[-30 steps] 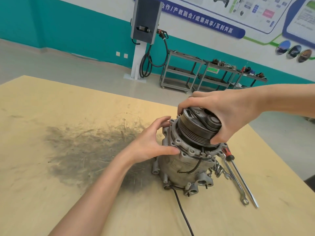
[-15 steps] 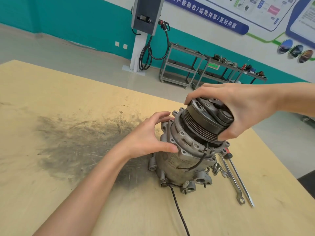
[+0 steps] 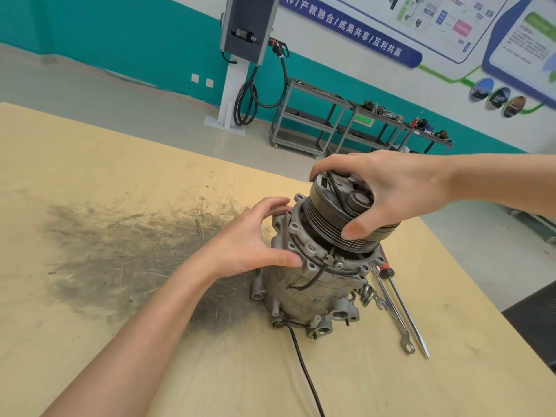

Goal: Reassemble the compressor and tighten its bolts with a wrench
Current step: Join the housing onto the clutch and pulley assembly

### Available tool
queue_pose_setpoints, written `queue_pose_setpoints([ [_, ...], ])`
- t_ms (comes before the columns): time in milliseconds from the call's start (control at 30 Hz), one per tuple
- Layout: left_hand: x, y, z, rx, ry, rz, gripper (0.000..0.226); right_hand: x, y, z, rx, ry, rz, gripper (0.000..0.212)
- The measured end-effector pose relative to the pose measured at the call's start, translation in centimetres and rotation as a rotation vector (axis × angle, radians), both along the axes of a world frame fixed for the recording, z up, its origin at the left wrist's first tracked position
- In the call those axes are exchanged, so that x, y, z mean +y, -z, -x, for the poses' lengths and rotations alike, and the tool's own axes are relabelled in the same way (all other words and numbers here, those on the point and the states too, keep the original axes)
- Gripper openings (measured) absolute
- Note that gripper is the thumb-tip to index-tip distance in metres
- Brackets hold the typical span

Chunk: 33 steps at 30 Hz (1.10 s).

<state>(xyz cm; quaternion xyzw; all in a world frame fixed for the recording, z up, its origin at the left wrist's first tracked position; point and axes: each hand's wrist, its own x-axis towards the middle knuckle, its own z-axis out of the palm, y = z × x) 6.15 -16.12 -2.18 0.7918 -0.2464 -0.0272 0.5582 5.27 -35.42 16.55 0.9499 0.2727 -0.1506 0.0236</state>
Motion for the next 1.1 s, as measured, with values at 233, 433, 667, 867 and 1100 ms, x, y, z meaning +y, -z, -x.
queue_pose_setpoints([
  [233,-0.3,0.0,0.6,0.046,0.070,0.052,0.120,0.6,0.5,0.4,0.050,0.086,0.087,0.085],
  [433,-0.7,0.1,1.0,0.070,0.120,0.103,0.120,0.7,1.2,1.4,0.002,0.117,0.047,0.096],
  [667,-0.5,0.1,0.9,0.059,0.137,0.104,0.109,-0.3,2.2,1.4,-0.219,0.009,0.101,0.074],
  [867,-0.3,0.1,0.6,0.020,0.109,0.084,0.089,-1.9,2.1,1.0,-0.205,-0.056,-0.009,0.075],
  [1100,-0.6,0.1,1.1,-0.021,0.063,0.187,0.090,-2.3,1.3,0.1,-0.125,-0.201,-0.058,0.068],
])
